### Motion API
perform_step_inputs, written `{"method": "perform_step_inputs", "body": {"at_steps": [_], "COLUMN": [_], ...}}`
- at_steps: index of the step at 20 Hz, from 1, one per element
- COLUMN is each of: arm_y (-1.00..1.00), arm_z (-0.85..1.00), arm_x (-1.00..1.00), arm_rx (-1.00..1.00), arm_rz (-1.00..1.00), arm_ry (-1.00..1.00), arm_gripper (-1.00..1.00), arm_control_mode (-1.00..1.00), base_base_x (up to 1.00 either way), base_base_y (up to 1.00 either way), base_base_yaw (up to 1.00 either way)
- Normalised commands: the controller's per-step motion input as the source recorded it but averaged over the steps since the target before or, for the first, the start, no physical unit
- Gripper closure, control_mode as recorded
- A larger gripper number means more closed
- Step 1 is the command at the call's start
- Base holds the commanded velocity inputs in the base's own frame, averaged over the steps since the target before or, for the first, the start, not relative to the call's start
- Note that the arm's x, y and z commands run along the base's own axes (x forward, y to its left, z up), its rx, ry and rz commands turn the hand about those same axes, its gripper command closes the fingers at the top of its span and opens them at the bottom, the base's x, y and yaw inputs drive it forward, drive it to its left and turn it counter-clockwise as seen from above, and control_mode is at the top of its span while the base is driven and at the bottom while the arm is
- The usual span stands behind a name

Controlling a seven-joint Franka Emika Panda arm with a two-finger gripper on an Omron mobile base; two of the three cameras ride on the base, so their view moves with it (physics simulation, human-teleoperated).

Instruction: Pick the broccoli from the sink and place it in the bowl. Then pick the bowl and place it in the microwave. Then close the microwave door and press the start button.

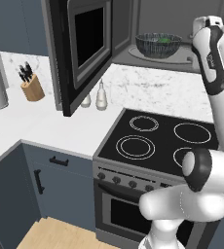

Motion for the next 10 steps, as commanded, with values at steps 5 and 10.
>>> {"method": "perform_step_inputs", "body": {"at_steps": [5, 10], "arm_y": [0.47, 0.59], "arm_z": [0.02, 0.02], "arm_x": [-1.00, -1.00], "arm_rx": [0.10, 0.11], "arm_rz": [0.02, 0.00], "arm_ry": [-0.09, -0.09], "arm_gripper": [-1.00, -1.00], "arm_control_mode": [-1.00, -1.00], "base_base_x": [0.00, 0.00], "base_base_y": [0.00, 0.00], "base_base_yaw": [0.00, 0.00]}}
